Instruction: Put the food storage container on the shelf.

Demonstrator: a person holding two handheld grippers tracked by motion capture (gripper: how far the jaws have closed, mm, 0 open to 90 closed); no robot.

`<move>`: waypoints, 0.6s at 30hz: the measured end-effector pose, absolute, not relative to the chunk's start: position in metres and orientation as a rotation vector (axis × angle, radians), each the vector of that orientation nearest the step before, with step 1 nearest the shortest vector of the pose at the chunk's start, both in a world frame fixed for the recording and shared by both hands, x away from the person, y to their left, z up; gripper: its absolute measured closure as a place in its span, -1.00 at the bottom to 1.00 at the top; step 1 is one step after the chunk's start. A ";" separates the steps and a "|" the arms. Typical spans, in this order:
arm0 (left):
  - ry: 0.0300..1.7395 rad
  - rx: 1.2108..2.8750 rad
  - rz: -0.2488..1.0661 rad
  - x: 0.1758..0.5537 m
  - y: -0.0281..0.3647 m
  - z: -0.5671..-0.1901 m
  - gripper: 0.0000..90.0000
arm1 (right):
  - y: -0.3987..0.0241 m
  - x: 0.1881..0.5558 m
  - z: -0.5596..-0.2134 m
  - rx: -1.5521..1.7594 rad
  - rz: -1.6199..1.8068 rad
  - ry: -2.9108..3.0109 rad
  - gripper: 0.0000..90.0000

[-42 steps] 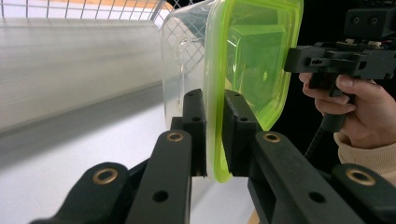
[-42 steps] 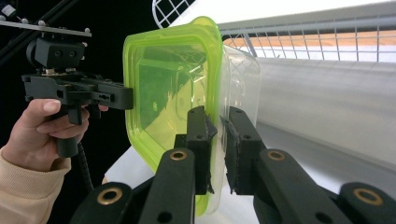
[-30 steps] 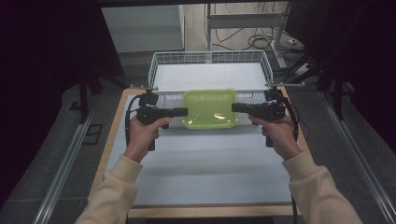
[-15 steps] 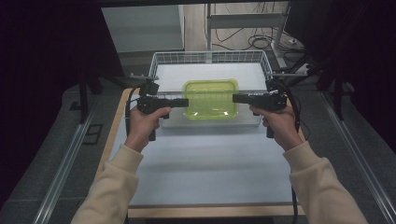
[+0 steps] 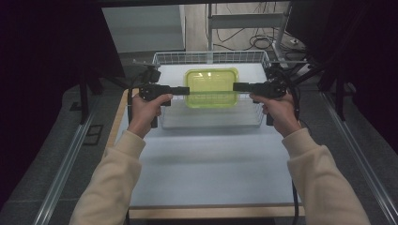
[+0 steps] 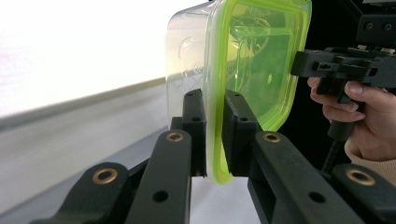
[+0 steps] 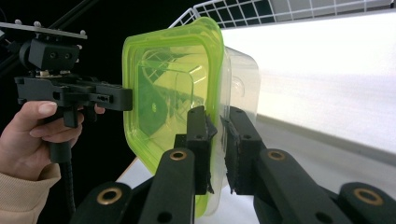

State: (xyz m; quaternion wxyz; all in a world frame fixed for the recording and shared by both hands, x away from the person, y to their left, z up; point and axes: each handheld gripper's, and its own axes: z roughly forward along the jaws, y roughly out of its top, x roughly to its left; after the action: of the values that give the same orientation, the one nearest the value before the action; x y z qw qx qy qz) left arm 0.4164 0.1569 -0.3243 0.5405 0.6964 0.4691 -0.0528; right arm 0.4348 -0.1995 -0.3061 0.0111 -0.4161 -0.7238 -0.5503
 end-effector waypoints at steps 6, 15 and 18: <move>1.116 1.656 -0.126 0.429 0.156 -0.321 0.81 | -0.200 0.448 -0.302 -1.319 -1.719 -2.248 0.81; 1.129 1.653 -0.122 0.452 0.156 -0.318 0.80 | -0.199 0.472 -0.298 -1.355 -1.715 -2.240 0.81; 1.142 1.652 -0.118 0.462 0.155 -0.317 0.80 | -0.198 0.476 -0.298 -1.362 -1.714 -2.238 0.81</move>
State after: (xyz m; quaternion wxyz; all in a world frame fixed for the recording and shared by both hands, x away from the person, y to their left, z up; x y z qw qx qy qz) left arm 0.4616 0.1549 -0.3170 0.5351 0.6937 0.4796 -0.0496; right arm 0.4759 -0.1980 -0.2980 0.0055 -0.4349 -0.7149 -0.5474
